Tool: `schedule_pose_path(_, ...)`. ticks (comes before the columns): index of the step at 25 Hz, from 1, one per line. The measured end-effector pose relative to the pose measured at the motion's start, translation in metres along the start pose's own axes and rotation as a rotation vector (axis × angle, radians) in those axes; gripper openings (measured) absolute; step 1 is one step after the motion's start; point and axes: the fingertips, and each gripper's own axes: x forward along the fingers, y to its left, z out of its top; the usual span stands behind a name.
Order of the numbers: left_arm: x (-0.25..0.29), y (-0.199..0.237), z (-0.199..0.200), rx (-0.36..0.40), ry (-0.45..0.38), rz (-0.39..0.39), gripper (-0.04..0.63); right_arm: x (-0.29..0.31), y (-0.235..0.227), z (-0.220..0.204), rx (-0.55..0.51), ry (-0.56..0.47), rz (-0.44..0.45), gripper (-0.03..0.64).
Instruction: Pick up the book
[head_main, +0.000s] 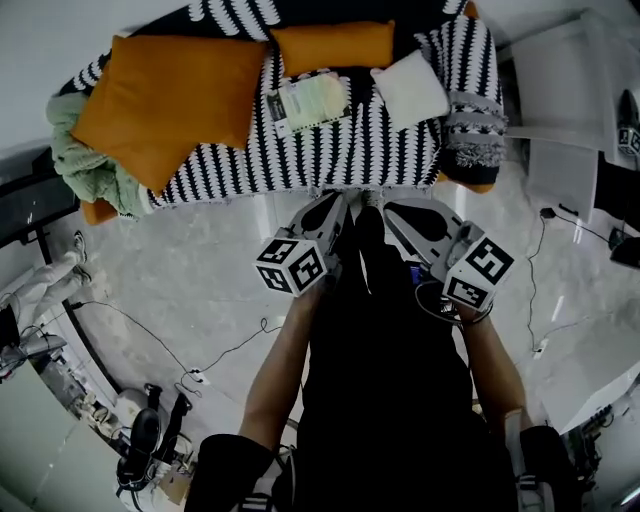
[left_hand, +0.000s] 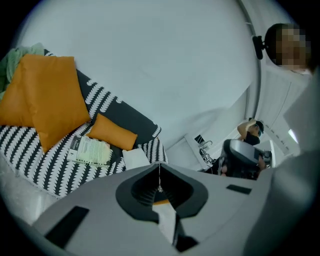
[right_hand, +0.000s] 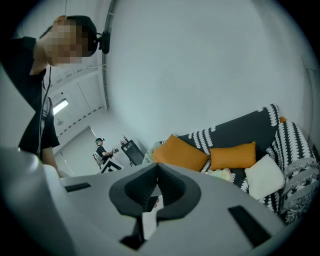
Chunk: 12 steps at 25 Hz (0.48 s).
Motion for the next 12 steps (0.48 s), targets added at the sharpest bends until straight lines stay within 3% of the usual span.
schedule_pose_path(6, 0.037, 0.062, -0.001, -0.105, -0.049, 0.027, 0.015, 0.029, -0.020, -0.016, 0.037, 0.035, -0.021, 0.017)
schedule_pose_path(12, 0.067, 0.127, -0.022, -0.126, -0.027, 0.071, 0.018, 0.065, -0.040, -0.039, 0.079, 0.082, -0.034, 0.017)
